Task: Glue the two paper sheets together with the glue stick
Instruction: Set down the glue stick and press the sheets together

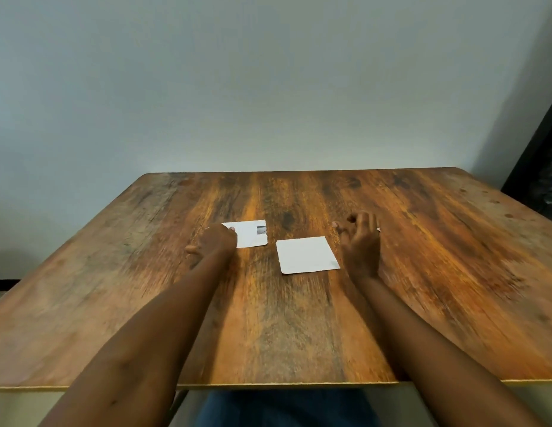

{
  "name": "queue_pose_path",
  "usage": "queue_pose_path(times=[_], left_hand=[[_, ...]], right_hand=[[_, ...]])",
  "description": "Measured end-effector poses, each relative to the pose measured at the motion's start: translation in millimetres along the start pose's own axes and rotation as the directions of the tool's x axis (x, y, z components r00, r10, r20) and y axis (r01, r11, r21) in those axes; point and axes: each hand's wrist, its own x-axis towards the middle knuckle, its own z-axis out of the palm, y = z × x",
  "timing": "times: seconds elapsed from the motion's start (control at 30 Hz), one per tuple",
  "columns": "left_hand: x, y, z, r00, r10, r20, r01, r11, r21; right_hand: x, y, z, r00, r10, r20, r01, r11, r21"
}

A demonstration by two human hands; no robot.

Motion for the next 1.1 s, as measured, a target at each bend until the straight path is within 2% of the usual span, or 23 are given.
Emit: queue_pose_path(times=[0.1, 0.2, 0.3, 0.37, 0.43, 0.53, 0.57, 0.7, 0.87, 0.93, 1.0, 1.1], left_hand=[[10.7, -6.5, -0.2, 0.998, 0.03, 0.059, -0.027, 0.999, -0.044], [21.1, -6.4, -2.0, 0.997, 0.018, 0.074, -0.011, 0.996, -0.091], [30.0, -2.3, -7.9, 0.995, -0.046, 0.089, 0.057, 0.991, -0.125], [36.8, 0.7, -10.3, 0.992, -0.058, 0.108, 0.069, 0.993, -0.101], [43.0, 2.1, -12.4, 0.991, -0.079, 0.111, 0.092, 0.99, -0.11], [47.5, 4.5, -12.7, 0.991, -0.076, 0.114, 0.093, 0.984, -0.152], [49.5, 4.6, -12.0, 0.993, -0.068, 0.101, 0.084, 0.983, -0.162], [57.2, 2.7, -10.0, 0.976, -0.095, 0.195, 0.156, 0.933, -0.324], [61.2, -1.6, -9.4, 0.934, -0.192, 0.301, 0.328, 0.793, -0.513], [59.6, -1.0, -9.6, 0.927, -0.171, 0.334, 0.343, 0.749, -0.568], [59.7, 0.1, -9.4, 0.925, -0.12, 0.36, 0.323, 0.747, -0.581], [58.2, -0.4, -11.9, 0.92, -0.169, 0.354, 0.341, 0.79, -0.509]], right_hand=[[3.0, -21.9, 29.7, 0.98, 0.013, 0.196, -0.027, 0.997, 0.068], [7.7, -38.6, 60.2, 0.91, 0.001, 0.416, -0.036, 0.996, 0.077], [10.2, -53.5, 91.5, 0.753, -0.013, 0.658, -0.028, 0.998, 0.051], [8.0, -61.4, 109.3, 0.642, 0.002, 0.767, -0.01, 1.0, 0.006], [5.0, -66.8, 125.4, 0.563, 0.005, 0.827, 0.035, 0.999, -0.029], [-0.5, -72.9, 140.8, 0.496, 0.016, 0.868, 0.077, 0.995, -0.063], [-2.2, -74.9, 144.5, 0.49, 0.022, 0.872, 0.083, 0.994, -0.072], [-4.3, -78.4, 152.9, 0.521, 0.034, 0.853, 0.083, 0.992, -0.09], [-4.9, -77.9, 154.7, 0.521, 0.037, 0.853, 0.094, 0.99, -0.101], [-8.6, -80.0, 154.2, 0.539, 0.021, 0.842, 0.116, 0.988, -0.098], [-12.7, -83.1, 154.6, 0.554, -0.009, 0.832, 0.167, 0.981, -0.101], [-18.0, -87.4, 155.4, 0.557, -0.05, 0.829, 0.26, 0.959, -0.116]])
